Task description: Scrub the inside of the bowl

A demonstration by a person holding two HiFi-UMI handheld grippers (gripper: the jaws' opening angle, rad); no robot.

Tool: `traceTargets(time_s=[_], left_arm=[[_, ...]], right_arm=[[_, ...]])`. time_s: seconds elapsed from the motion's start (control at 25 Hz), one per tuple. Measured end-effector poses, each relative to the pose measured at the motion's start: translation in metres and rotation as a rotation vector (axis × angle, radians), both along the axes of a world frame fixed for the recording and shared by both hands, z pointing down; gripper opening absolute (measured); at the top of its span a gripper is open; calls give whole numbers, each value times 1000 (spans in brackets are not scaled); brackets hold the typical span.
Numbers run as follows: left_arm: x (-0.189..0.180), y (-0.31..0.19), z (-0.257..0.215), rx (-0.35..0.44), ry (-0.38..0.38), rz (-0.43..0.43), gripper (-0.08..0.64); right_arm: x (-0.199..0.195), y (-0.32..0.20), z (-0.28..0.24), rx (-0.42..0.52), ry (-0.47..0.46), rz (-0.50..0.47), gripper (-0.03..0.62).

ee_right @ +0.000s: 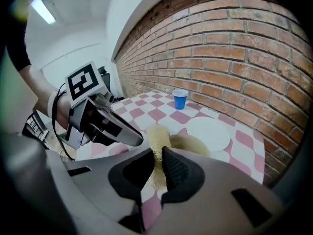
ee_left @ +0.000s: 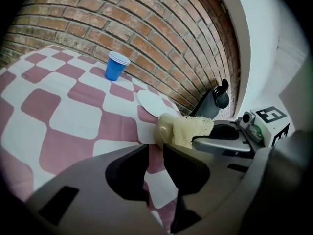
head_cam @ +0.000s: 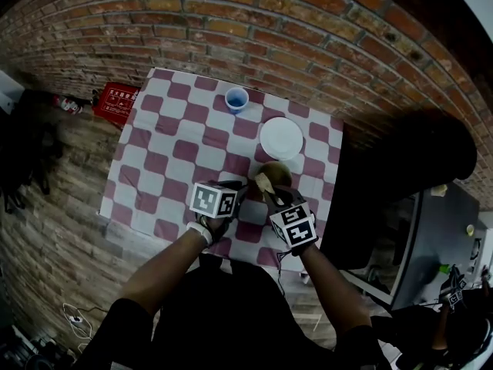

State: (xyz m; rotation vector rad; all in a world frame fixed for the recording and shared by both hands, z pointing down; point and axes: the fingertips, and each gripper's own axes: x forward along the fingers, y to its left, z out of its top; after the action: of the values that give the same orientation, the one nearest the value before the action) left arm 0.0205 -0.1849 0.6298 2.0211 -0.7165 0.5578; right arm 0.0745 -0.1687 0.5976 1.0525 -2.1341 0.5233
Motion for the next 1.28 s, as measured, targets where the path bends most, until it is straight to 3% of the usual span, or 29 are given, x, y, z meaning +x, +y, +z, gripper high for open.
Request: traceTargets(time_s=[0.28, 0.6, 0.76, 0.92, 1.08, 1.28], left_arm=[[5, 7, -3, -1, 3, 4, 103], [17, 12, -7, 18, 0, 30, 104], [23, 11, 3, -14, -8, 25, 104], [24, 15, 18, -54, -68, 35, 102], [18, 16, 23, -56, -140, 30, 52], [7, 11, 19, -46, -171, -13, 34]], right_arm=[[-13, -30, 7, -16, -19, 19, 60], [11, -45, -1, -14, -30, 75, 60], [24, -34, 1, -18, -19, 75, 60], [29, -17, 5, -28, -11, 66, 60], [24, -2, 7, -42, -35, 69, 60], [2, 14, 11, -61, -65, 50, 60]])
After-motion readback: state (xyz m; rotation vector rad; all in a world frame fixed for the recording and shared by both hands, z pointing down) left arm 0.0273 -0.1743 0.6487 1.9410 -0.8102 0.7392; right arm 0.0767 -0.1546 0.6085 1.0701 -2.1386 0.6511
